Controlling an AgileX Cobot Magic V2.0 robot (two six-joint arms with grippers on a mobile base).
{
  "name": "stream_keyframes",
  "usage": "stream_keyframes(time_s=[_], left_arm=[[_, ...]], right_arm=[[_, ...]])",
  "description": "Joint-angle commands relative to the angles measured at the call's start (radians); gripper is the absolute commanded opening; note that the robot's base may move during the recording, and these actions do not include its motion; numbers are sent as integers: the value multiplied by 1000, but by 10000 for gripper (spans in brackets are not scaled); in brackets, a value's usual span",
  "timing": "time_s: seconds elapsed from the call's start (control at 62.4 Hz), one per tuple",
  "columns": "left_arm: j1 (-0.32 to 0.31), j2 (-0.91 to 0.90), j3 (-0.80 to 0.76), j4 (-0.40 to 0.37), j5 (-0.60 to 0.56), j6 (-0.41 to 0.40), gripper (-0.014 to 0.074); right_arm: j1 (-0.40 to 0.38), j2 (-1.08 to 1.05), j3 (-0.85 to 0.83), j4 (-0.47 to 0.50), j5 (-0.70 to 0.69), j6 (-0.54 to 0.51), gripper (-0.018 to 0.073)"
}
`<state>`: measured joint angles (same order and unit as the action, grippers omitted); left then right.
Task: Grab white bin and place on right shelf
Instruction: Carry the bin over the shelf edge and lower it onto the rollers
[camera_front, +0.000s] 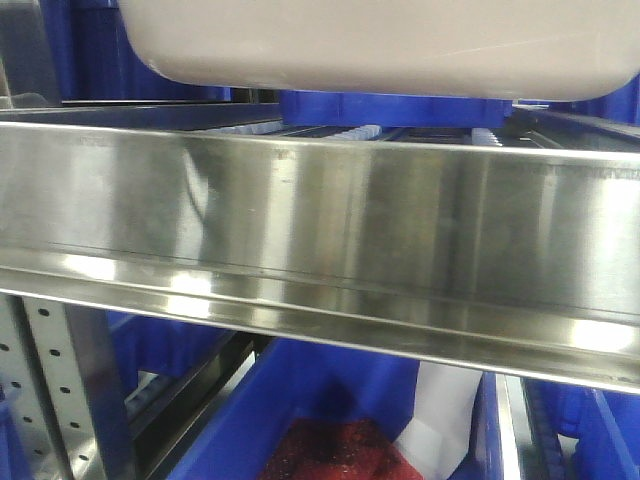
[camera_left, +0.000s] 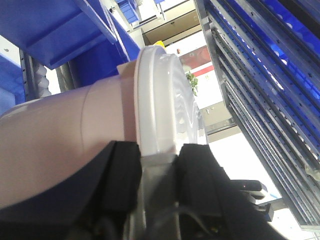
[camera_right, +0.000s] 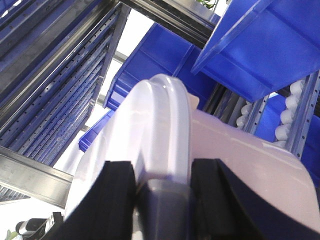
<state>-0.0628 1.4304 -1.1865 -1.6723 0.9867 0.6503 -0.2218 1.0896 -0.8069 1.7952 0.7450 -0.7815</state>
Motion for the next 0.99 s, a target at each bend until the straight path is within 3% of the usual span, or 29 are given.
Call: stream_keyframes(time_s=[0.0,0.77,0.978], left_arm=[[-55,-46,-36,-45,339,12,-41],[-55,-46,-36,-60,331,12,-41],[-55,-43,-36,-60,275,12,-41]], right_arm=[[35,-33,-44,88,252,-6,65],[35,-33,-44,88,252,-6,65],[35,-33,-44,88,234,-6,65]])
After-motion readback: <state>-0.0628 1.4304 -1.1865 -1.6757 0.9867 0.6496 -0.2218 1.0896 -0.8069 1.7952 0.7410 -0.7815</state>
